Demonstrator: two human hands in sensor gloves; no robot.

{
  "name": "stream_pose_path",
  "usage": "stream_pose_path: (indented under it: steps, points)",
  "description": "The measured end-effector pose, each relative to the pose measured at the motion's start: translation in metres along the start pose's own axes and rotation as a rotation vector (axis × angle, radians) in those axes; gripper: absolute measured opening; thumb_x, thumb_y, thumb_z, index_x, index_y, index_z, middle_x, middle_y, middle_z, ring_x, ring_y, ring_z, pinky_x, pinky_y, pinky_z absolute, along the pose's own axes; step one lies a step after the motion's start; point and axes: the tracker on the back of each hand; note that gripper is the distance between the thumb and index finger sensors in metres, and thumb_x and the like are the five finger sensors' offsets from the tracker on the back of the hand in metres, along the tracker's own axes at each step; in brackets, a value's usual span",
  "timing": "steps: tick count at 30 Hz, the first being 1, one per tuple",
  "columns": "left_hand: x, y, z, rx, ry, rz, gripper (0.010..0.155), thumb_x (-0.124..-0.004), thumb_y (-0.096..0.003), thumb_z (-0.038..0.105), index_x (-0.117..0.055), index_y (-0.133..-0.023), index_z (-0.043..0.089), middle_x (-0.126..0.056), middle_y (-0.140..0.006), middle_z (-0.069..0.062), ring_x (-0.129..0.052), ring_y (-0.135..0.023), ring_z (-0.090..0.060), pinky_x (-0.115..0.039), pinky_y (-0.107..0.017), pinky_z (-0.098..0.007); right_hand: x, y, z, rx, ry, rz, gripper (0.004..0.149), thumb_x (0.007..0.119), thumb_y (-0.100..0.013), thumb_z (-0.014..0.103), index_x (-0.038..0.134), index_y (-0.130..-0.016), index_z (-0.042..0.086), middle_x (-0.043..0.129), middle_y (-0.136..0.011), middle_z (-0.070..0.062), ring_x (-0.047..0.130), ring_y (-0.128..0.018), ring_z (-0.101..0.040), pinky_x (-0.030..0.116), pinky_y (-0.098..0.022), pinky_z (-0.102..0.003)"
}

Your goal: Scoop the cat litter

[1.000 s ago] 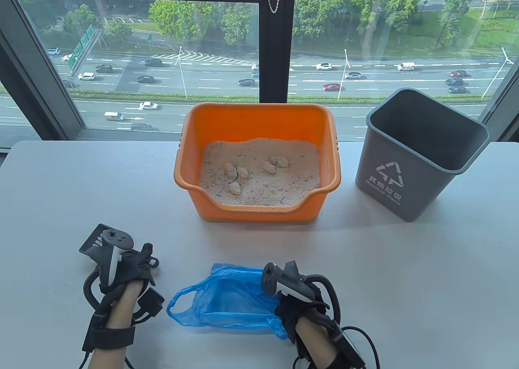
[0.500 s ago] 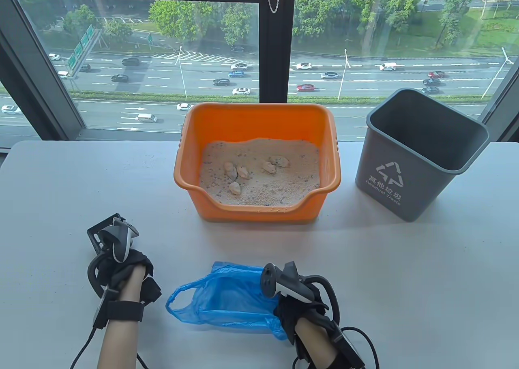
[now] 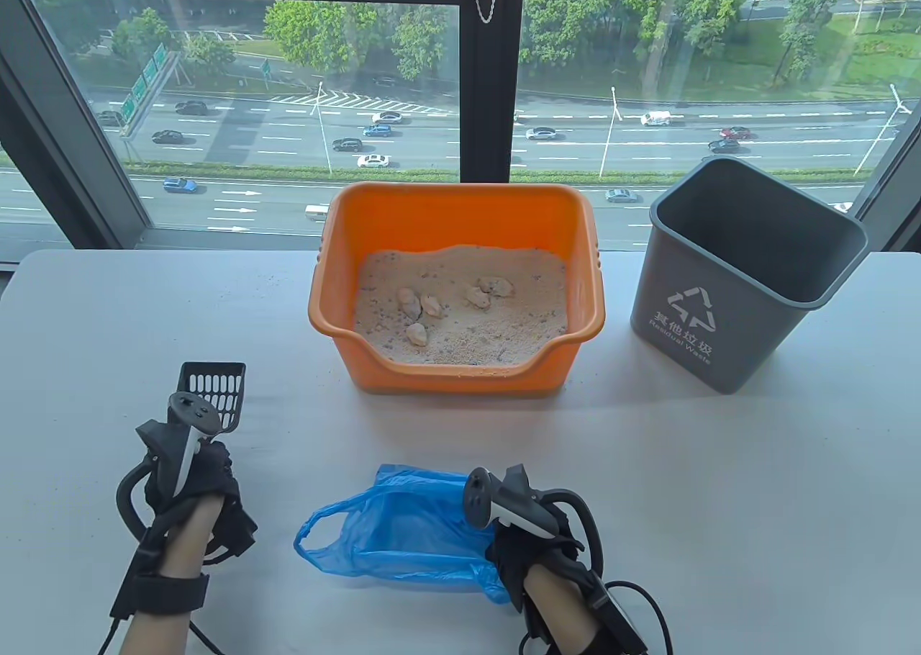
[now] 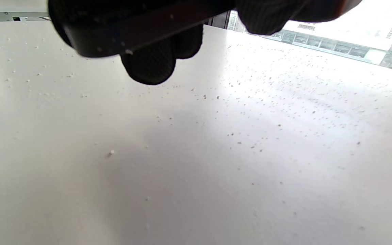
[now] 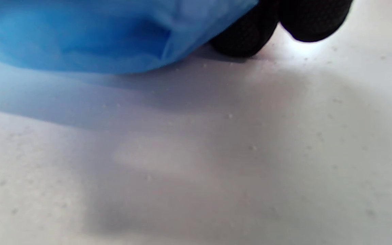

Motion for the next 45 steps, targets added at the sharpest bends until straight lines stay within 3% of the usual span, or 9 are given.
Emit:
stream_pose_path:
  steps: [4,5,8,11,15,24,28,35,45]
  points:
    - [0.021,0.04,0.008,-0.284,0.067,0.009,0.062,-0.069,-0.0542,0.042,-0.038,-0.097,0.01,-0.077,-0.088,-0.008,-0.095,-0.062,-0.019,-0.077,-0.053,-0.048,0.0,0.0,0.0,-0.001,-0.001,0.001,0.075,0.081,-0.037,0.035,0.04,-0.099,0.028,0.051,-0.095,-0.019,0.077,-0.064,-0.021,0.069,-0.05,-0.045]
    - [0.026,0.052,0.015,-0.406,0.064,-0.009,0.061,-0.068,-0.0547,0.042,-0.036,-0.097,0.011,-0.076,-0.087,-0.007,-0.093,-0.056,-0.015,-0.078,-0.052,-0.047,0.0,0.0,0.0,-0.002,-0.002,0.001,0.075,0.081,-0.037,0.035,0.04,-0.099,0.028,0.051,-0.095,-0.019,0.077,-0.064,-0.021,0.069,-0.05,-0.045]
    - [0.037,0.08,0.038,-0.558,0.05,0.0,0.062,-0.066,-0.0557,0.042,-0.035,-0.097,0.008,-0.077,-0.084,-0.004,-0.09,-0.045,-0.006,-0.081,-0.046,-0.041,0.0,0.0,0.0,-0.003,0.0,0.001,0.075,0.081,-0.037,0.035,0.04,-0.099,0.028,0.051,-0.095,-0.02,0.077,-0.064,-0.022,0.069,-0.05,-0.045]
    - [0.047,0.099,0.07,-0.657,0.028,0.031,0.062,-0.066,-0.0558,0.044,-0.038,-0.097,0.007,-0.08,-0.081,-0.002,-0.089,-0.037,-0.002,-0.085,-0.038,-0.034,0.0,0.0,0.0,-0.004,0.001,0.0,0.075,0.081,-0.037,0.035,0.04,-0.1,0.028,0.051,-0.095,-0.02,0.077,-0.064,-0.022,0.069,-0.05,-0.045]
    - [0.052,0.099,0.124,-0.692,0.026,-0.027,0.061,-0.068,-0.0559,0.045,-0.044,-0.096,0.006,-0.085,-0.076,-0.001,-0.09,-0.028,0.0,-0.087,-0.024,-0.026,0.001,-0.001,0.0,-0.007,-0.003,0.0,0.075,0.081,-0.037,0.035,0.04,-0.1,0.028,0.05,-0.095,-0.02,0.077,-0.064,-0.021,0.069,-0.05,-0.045]
    - [0.036,0.061,0.237,-0.455,-0.076,-0.232,0.06,-0.077,-0.0545,0.045,-0.062,-0.09,0.0,-0.098,-0.06,-0.005,-0.095,-0.015,-0.001,-0.088,-0.008,-0.02,0.002,-0.001,-0.001,-0.014,-0.018,-0.001,0.075,0.081,-0.038,0.035,0.04,-0.099,0.028,0.05,-0.095,-0.02,0.077,-0.063,-0.021,0.069,-0.049,-0.045]
    - [0.03,0.051,0.274,-0.304,-0.2,-0.193,0.059,-0.08,-0.054,0.044,-0.067,-0.089,-0.002,-0.101,-0.058,-0.009,-0.097,-0.013,-0.003,-0.088,-0.005,-0.02,0.002,-0.001,-0.001,-0.017,-0.021,0.001,0.074,0.081,-0.038,0.035,0.04,-0.099,0.027,0.05,-0.095,-0.02,0.077,-0.063,-0.021,0.069,-0.049,-0.045]
    - [0.007,0.026,0.303,-0.128,-0.308,-0.262,0.06,-0.083,-0.053,0.043,-0.07,-0.088,-0.004,-0.101,-0.059,-0.011,-0.097,-0.013,-0.006,-0.086,-0.004,-0.02,0.002,-0.002,-0.001,-0.022,-0.026,0.004,0.075,0.081,-0.038,0.035,0.04,-0.1,0.026,0.05,-0.095,-0.021,0.077,-0.062,-0.021,0.069,-0.049,-0.045]
    - [-0.002,0.004,0.317,-0.095,-0.302,-0.279,0.06,-0.083,-0.0523,0.044,-0.07,-0.09,-0.001,-0.099,-0.05,-0.011,-0.095,-0.015,-0.007,-0.084,-0.007,-0.022,0.003,-0.002,-0.001,-0.027,-0.023,-0.003,0.074,0.08,-0.038,0.035,0.04,-0.1,0.025,0.05,-0.094,-0.022,0.077,-0.062,-0.021,0.069,-0.049,-0.045]
Point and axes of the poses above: the tracker on the back of each hand, its own z axis roughly to the thumb side, its own y axis roughly from the fingertips to the wrist, x = y × z
